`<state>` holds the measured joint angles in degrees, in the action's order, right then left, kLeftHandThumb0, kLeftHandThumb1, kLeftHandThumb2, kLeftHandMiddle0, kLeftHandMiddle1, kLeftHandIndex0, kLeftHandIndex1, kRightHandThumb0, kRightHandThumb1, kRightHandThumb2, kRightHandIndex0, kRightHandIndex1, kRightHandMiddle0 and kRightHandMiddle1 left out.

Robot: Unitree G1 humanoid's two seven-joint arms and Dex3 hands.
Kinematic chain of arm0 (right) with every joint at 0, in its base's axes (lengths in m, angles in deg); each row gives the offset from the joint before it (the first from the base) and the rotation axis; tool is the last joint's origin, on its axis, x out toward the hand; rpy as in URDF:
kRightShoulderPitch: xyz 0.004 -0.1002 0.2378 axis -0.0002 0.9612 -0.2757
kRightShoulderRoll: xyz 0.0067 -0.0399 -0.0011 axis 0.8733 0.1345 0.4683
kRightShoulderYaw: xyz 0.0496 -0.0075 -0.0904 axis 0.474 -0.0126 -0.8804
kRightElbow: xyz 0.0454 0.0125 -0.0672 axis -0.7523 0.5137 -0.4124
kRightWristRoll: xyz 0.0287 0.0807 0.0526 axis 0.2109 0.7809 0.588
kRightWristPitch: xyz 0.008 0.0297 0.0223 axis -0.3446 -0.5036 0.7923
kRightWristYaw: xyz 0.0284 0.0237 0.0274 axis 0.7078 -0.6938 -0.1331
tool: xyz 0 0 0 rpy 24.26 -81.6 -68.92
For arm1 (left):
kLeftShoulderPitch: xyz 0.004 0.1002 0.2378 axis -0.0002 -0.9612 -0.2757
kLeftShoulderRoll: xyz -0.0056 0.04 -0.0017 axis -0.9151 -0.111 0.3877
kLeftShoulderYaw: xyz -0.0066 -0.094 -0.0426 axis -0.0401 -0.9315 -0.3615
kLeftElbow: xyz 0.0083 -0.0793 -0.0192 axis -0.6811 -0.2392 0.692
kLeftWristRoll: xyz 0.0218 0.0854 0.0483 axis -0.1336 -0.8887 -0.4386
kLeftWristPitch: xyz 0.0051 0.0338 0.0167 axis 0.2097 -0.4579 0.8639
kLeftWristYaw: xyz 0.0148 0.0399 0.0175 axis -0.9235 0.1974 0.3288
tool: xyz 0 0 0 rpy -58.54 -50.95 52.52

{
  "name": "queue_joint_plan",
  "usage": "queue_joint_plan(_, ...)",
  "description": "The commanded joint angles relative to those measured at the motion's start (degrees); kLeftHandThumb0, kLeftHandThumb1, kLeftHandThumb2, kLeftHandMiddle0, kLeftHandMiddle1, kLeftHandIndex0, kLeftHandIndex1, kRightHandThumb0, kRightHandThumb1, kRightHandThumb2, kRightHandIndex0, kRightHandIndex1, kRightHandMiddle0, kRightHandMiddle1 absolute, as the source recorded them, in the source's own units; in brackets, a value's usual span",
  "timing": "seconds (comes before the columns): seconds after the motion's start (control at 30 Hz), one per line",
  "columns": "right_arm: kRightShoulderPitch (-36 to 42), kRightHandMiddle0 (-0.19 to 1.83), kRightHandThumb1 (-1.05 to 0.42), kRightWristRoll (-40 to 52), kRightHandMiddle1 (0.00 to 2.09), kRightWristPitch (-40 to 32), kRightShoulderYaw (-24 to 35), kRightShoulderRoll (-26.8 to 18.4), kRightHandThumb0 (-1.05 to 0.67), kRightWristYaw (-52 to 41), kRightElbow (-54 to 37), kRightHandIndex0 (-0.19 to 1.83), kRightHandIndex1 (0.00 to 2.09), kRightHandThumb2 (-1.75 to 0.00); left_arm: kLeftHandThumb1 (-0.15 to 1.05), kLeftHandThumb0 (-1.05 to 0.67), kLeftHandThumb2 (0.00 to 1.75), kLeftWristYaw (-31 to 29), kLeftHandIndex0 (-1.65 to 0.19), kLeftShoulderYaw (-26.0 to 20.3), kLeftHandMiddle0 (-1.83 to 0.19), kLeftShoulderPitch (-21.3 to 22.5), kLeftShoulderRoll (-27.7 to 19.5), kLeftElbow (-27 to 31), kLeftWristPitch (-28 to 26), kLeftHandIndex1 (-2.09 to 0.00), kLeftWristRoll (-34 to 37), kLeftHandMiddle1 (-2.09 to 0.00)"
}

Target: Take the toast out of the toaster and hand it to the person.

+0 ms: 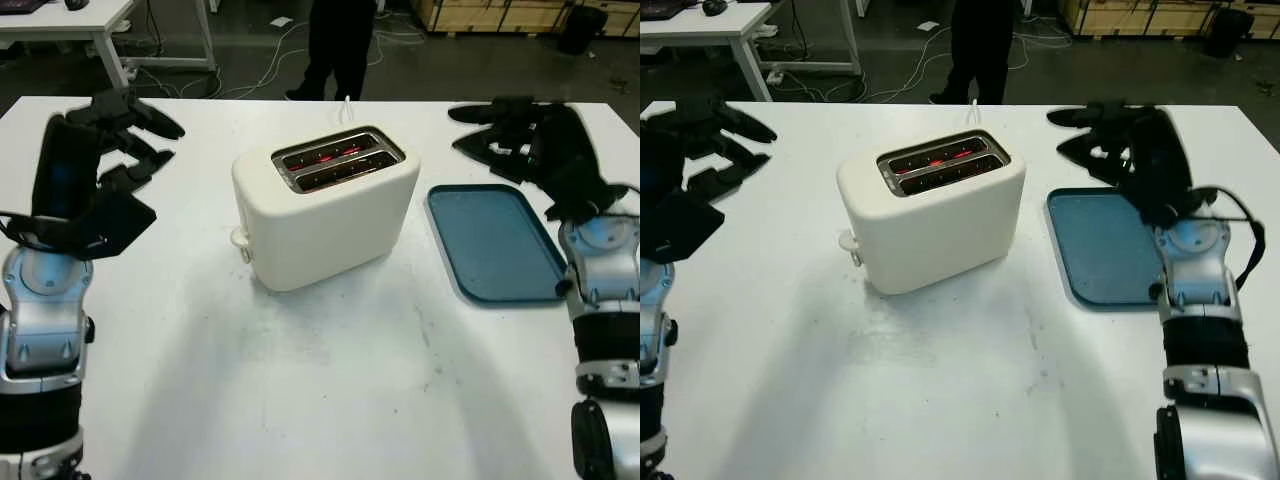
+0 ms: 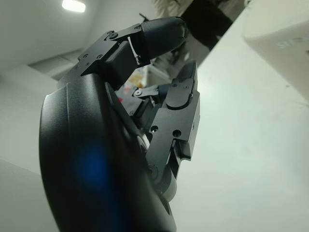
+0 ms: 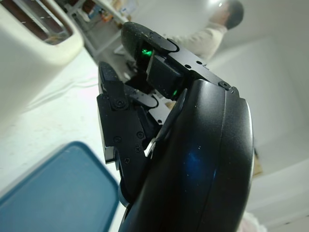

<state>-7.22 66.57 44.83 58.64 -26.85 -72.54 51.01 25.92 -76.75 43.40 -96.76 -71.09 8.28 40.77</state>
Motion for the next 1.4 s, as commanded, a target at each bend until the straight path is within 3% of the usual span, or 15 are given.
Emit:
queue_joint_plan(0.0,-1.5,1.07,-0.88,-0.6,0.03,1.9,-0.6,-0.6,-0.05,0.2,1.3,0.96,0.51,0.00,0.84,0.15,0.00,-0.4,-0.85,0.7,-0.90,1.7,-1.0,-0.9,0.5,-0.79,-0.7,-1.14)
queue_joint_plan(0.4,-2.1,1.06,-0.87,-2.9,0.01,1.4,-3.0,-1.2,0.00,0.1,0.2,1.01,0.47,0.00,0.81,0.22,0.00,-3.0,-0.96,2.5,-0.99,5.4,-2.5,-3.1,2.6,-0.66,-0.5,-1.03)
queue_joint_plan(0.57,-3.0,1.07,-0.87,-3.1,0.01,0.9,-3.1,-1.5,0.02,-0.3,0.5,1.02,0.46,0.00,0.82,0.19,0.00,-3.2,-0.95,2.6,-0.95,5.5,-2.8,-2.9,1.8,-0.64,-1.2,-1.00)
queue_joint_plan(0.8,-2.9,1.06,-0.86,-2.4,0.00,1.4,-2.7,-2.6,-0.07,-0.8,1.0,1.01,0.45,0.00,0.80,0.21,0.00,-3.4,-0.99,3.2,-1.09,5.3,-2.7,-1.8,0.7,-0.60,-2.7,-1.03)
queue_joint_plan(1.37,-2.5,1.08,-0.86,-2.9,0.01,1.3,-2.8,-2.1,-0.10,0.0,0.9,1.03,0.48,0.00,0.83,0.23,0.01,-3.9,-0.99,2.8,-0.99,4.2,-2.2,-1.0,-0.6,-0.54,-1.3,-0.95)
